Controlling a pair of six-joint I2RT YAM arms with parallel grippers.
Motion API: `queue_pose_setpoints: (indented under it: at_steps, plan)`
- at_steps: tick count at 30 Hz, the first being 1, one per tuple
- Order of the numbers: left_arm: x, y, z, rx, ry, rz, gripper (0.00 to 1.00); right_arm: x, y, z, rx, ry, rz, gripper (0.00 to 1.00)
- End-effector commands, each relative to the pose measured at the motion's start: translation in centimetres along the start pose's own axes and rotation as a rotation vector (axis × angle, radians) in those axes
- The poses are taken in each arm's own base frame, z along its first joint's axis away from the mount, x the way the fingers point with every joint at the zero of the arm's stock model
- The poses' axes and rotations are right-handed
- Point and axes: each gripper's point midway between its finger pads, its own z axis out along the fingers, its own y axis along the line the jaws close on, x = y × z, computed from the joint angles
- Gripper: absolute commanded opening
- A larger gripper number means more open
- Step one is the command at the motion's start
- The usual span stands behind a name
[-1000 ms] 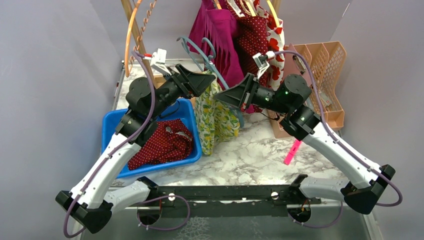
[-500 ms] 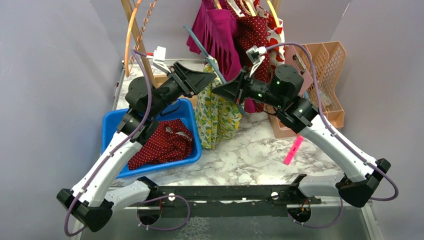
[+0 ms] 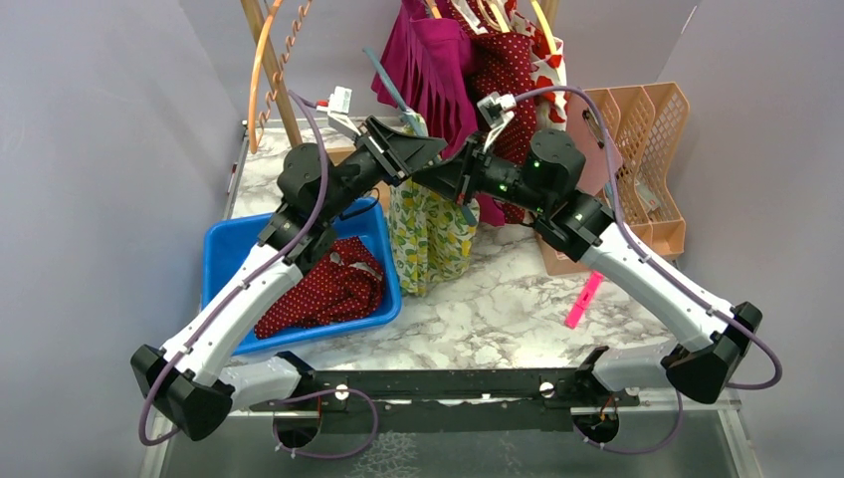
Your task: Remove the skirt from the hanger
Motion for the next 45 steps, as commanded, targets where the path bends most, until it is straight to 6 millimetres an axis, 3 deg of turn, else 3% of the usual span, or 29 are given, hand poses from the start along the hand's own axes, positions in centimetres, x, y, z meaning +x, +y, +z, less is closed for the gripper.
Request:
queue_pose_setpoints:
  at_steps: [1,3,4,7,9,11,13,16,19,22,26,30,33,37,42,45]
  plan:
    - [-0.4,-1.4,0.9,0.06,-0.008,-0.003,0.24,-1.0,1.2,0.6,-0.038,-0.054,-0.022,0.01]
    - [-0.4,-0.9,0.6,0.025,-0.011,0.009,0.04,-0.6,1.1,0.3,-0.025,-0.033,-0.023,0.01]
    - [-0.4,-0.6,0.3,0.0,-0.016,0.019,0.0,-0.4,0.9,-0.1,-0.005,-0.018,-0.026,0.05]
    - [-0.8,0.3,-1.1,-0.08,-0.029,0.084,0.0,1.0,0.2,-1.6,0.056,0.073,-0.065,0.31]
    - [-1.0,0.3,-2.0,-0.118,-0.017,0.146,0.0,2.4,-0.3,-3.3,0.099,0.162,-0.101,0.54]
    - [-0.8,0.5,-2.6,-0.146,0.018,0.185,0.0,2.8,-0.1,-5.2,0.119,0.218,-0.147,0.69]
    - [-0.3,0.6,-3.2,-0.144,0.065,0.209,0.0,2.7,-0.1,-7.3,0.155,0.242,-0.185,0.8]
    - [0.7,0.5,-4.2,-0.1,0.159,0.2,0.0,2.0,-0.3,-9.6,0.223,0.228,-0.22,0.88]
    - [2.2,-0.1,-5.3,-0.044,0.27,0.173,0.0,2.0,-0.7,-9.8,0.227,0.242,-0.232,0.84]
    - [3.2,-1.4,-6.5,0.016,0.342,0.172,0.0,1.6,-0.1,-8.0,0.151,0.26,-0.226,0.75]
    - [4.2,-2.5,-7.6,0.083,0.416,0.151,0.0,-0.2,1.9,-5.9,-0.027,0.173,-0.289,0.71]
    - [4.8,-4.0,-8.2,0.171,0.458,0.126,0.0,-0.5,0.9,-4.5,-0.151,0.148,-0.263,0.48]
    - [4.8,-4.2,-8.6,0.168,0.45,0.127,0.0,-0.7,0.8,-4.5,-0.264,0.133,-0.276,0.49]
    - [5.3,-4.4,-8.9,0.186,0.469,0.103,0.0,-0.9,1.9,-4.5,-0.369,0.074,-0.293,0.57]
    - [5.0,-4.4,-8.7,0.19,0.451,0.116,0.0,-0.5,3.0,-3.7,-0.499,0.093,-0.221,0.53]
    - [4.8,-4.2,-8.3,0.189,0.443,0.113,0.0,-0.8,2.9,-3.6,-0.475,0.066,-0.202,0.54]
